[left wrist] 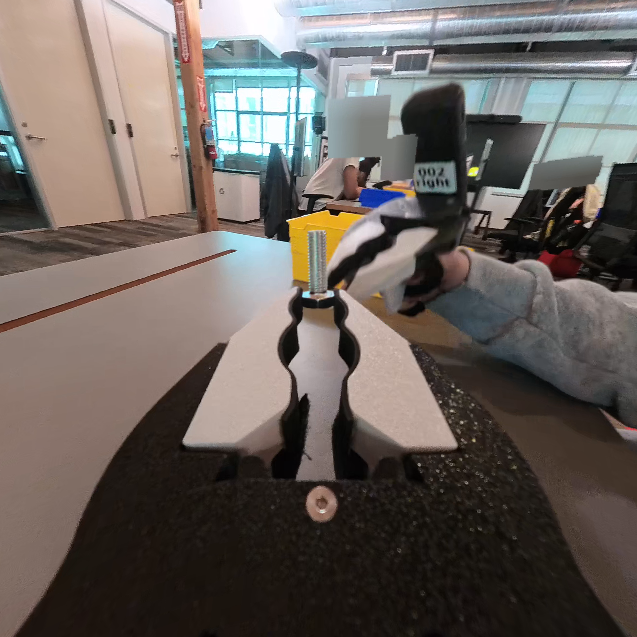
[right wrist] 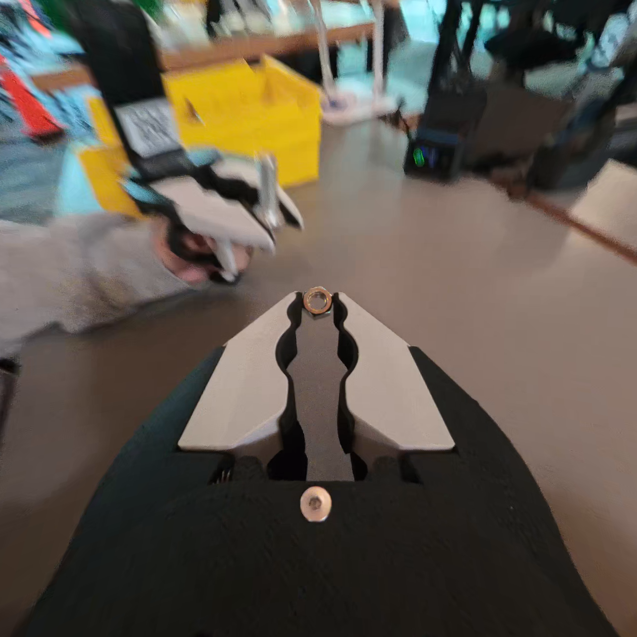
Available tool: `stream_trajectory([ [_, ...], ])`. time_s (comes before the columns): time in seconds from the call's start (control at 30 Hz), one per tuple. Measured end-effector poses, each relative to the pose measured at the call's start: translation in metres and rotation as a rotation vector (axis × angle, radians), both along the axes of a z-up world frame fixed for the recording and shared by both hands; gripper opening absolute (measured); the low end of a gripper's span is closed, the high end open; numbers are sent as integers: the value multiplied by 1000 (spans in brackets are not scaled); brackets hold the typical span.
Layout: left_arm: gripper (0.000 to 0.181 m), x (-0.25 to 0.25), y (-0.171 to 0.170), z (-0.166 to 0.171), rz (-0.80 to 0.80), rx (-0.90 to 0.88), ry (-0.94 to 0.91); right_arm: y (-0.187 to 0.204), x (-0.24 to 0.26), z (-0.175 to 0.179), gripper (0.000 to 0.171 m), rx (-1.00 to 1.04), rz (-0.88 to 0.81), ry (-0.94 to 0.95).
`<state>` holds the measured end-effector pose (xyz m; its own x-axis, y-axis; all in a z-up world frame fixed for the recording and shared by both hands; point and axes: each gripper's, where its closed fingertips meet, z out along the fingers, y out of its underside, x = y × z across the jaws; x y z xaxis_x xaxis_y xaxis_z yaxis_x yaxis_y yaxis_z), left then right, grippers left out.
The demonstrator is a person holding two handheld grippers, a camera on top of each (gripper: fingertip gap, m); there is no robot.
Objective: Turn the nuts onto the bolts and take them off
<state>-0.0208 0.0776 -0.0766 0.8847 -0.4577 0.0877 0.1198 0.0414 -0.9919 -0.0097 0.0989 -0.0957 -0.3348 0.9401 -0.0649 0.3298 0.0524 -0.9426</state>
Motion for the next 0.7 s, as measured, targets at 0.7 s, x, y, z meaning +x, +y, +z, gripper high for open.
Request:
stream_trajectory([
  [0.7,15,39,-17,6,-266,18,2,-52,8,59,16,227,495,-213],
])
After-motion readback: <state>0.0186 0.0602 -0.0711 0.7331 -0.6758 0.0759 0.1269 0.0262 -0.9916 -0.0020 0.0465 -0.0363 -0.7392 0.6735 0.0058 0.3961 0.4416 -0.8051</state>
